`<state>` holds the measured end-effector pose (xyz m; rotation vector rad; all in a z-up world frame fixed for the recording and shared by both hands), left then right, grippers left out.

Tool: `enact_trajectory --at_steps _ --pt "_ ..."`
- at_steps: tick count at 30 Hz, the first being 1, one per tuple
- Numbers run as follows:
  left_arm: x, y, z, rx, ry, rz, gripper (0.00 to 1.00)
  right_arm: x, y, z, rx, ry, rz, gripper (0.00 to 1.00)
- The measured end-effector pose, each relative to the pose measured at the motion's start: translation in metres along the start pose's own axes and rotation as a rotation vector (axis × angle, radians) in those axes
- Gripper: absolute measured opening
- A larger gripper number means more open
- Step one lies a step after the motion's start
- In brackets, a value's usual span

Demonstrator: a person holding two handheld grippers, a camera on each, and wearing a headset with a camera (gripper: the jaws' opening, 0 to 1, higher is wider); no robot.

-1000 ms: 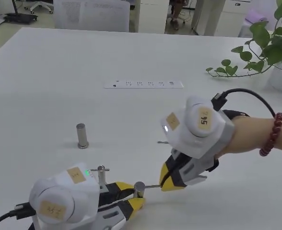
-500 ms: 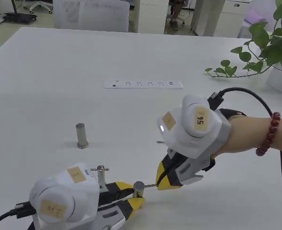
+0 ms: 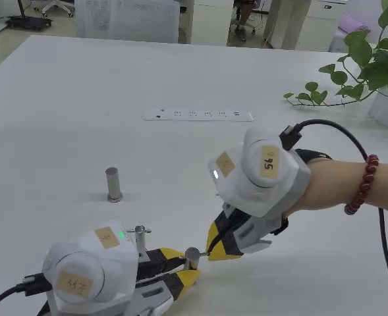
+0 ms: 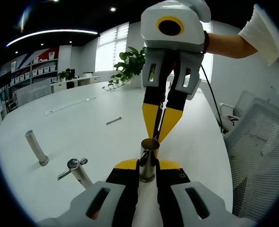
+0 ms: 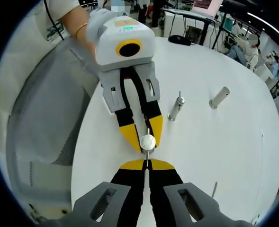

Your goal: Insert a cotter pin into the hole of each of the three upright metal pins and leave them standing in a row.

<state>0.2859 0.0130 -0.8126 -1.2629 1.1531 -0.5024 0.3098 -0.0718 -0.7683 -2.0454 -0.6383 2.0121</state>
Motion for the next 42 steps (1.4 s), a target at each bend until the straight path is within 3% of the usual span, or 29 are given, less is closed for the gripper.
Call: enact_trajectory --at_steps 22,33,42 --pt "0.0002 0.0019 0.0004 -0.021 0.013 -0.021 0.12 0.0041 -0.0079 0.001 0.029 -0.007 -0.023 0.04" --pt "0.0007 0.002 0.0 -0.017 0.009 -0.017 0.12 -0.0012 -0.0058 0.0014 0.058 -0.001 -0.05 0.07" --pt "0.0013 0.0017 -0.0002 -0.015 0.009 -0.016 0.12 -0.0036 0.0004 0.0016 0.077 0.002 -0.044 0.09"
Point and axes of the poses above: the centre of the closed fingertips' face, and the gripper's own axes: x roughly forward along the fingers, z roughly to its left, y roughly out of its underside, the point moved 6 cm from there along -x, roughly backward along the fingers, and after that the axes turned 3 degrees about y, right-handed, at the moved point
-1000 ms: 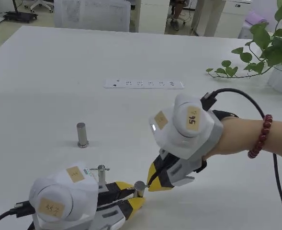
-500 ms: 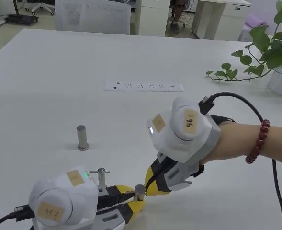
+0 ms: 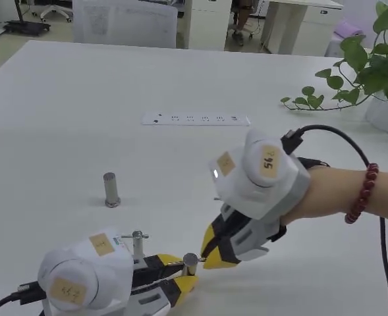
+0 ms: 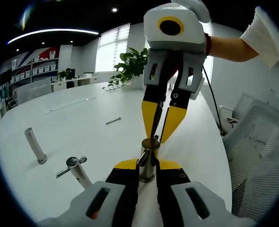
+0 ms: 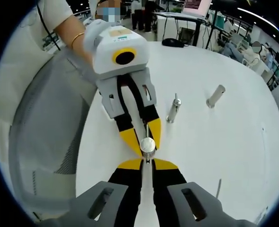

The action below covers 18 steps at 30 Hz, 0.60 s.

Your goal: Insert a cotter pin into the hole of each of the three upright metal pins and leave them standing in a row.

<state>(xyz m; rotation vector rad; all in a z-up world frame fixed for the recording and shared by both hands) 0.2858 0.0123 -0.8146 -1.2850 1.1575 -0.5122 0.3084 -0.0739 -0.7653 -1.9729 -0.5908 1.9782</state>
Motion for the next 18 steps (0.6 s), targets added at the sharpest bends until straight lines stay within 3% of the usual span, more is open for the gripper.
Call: enact_trajectory --at_steps 18 --pt "0.0001 -0.0005 0.0001 0.008 0.005 -0.004 0.12 0.0048 -0.0024 -0.0009 -0.004 -0.004 0.001 0.05"
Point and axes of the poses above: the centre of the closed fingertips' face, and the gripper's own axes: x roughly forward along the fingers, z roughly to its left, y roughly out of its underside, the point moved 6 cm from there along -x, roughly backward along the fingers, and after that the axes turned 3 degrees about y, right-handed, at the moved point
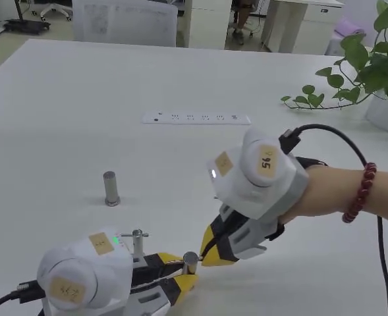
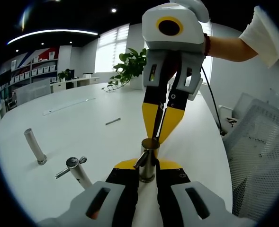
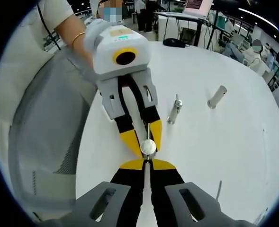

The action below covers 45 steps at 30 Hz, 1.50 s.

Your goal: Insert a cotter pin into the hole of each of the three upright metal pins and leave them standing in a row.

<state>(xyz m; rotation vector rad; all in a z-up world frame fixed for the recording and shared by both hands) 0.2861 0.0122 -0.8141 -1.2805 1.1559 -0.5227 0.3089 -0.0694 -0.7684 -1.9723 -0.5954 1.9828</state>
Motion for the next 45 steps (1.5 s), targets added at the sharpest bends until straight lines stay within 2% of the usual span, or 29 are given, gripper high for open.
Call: enact_trajectory --at_steps 12,15,18,26,30,33,45 --pt "0.0 0.0 0.0 0.002 -0.002 -0.003 0.12 0.0 0.0 0.0 0.013 0.003 -0.003 0.05" --pt "0.001 0.001 0.0 -0.003 -0.008 0.005 0.12 0.0 0.0 0.001 0.026 0.005 -0.011 0.08" --pt "0.001 0.003 -0.001 -0.004 -0.005 0.012 0.17 0.001 0.001 0.002 0.037 0.011 -0.01 0.1" --pt "-0.002 0.001 0.001 -0.014 -0.011 0.012 0.24 0.0 -0.005 0.001 0.084 0.028 -0.079 0.19" --pt "-0.006 -0.001 0.0 -0.019 -0.005 0.013 0.3 0.002 -0.009 0.002 0.102 0.033 -0.112 0.2" --pt "-0.01 -0.002 0.0 -0.019 -0.005 0.014 0.32 0.004 -0.009 0.003 0.102 0.033 -0.115 0.2" --pt "-0.032 0.002 -0.004 -0.013 0.002 0.041 0.36 0.013 -0.012 0.005 0.093 0.056 -0.152 0.2"
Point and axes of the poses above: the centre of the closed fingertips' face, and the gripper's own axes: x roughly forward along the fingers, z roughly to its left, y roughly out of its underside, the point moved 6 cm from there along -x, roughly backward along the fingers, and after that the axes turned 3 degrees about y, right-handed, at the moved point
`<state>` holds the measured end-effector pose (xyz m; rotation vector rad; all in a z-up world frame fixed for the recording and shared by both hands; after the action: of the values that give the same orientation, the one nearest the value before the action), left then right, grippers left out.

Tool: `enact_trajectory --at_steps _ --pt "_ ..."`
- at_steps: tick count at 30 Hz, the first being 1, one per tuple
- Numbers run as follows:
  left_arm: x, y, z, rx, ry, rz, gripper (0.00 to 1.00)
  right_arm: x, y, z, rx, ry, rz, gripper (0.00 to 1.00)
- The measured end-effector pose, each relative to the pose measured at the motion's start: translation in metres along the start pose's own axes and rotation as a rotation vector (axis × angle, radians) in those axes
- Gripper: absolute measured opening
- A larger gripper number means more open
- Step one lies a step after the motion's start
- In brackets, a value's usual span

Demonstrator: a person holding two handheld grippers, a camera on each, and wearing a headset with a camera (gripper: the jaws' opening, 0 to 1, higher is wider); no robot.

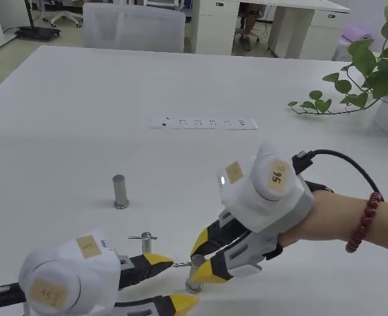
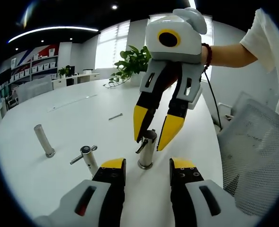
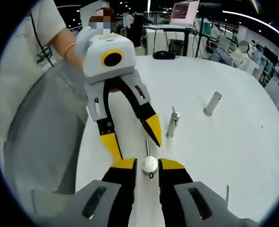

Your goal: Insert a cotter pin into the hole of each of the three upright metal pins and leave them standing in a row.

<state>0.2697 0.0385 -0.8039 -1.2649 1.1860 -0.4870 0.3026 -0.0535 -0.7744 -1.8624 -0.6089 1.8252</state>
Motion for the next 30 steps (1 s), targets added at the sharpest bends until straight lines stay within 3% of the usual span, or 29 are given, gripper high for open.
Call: enact_trajectory --at_steps 17,20,30 --pt "-0.024 -0.004 -0.009 -0.039 0.009 -0.039 0.43 0.003 0.002 0.0 -0.009 0.027 -0.044 0.15" --pt "-0.029 -0.006 -0.011 -0.049 0.006 -0.06 0.45 0.003 0.002 -0.001 0.001 0.03 -0.047 0.14" --pt "-0.035 -0.007 -0.016 -0.06 -0.004 -0.071 0.48 0.003 0.002 -0.001 0.034 0.046 -0.057 0.13"
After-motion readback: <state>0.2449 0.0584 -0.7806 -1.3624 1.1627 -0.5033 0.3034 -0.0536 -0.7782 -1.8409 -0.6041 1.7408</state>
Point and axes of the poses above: the centre of the closed fingertips' face, and the gripper's own axes: x roughly forward along the fingers, z roughly to its left, y roughly out of its underside, the point moved 6 cm from there along -x, roughly backward along the fingers, and after that the axes turned 3 degrees about y, right-handed, at the moved point
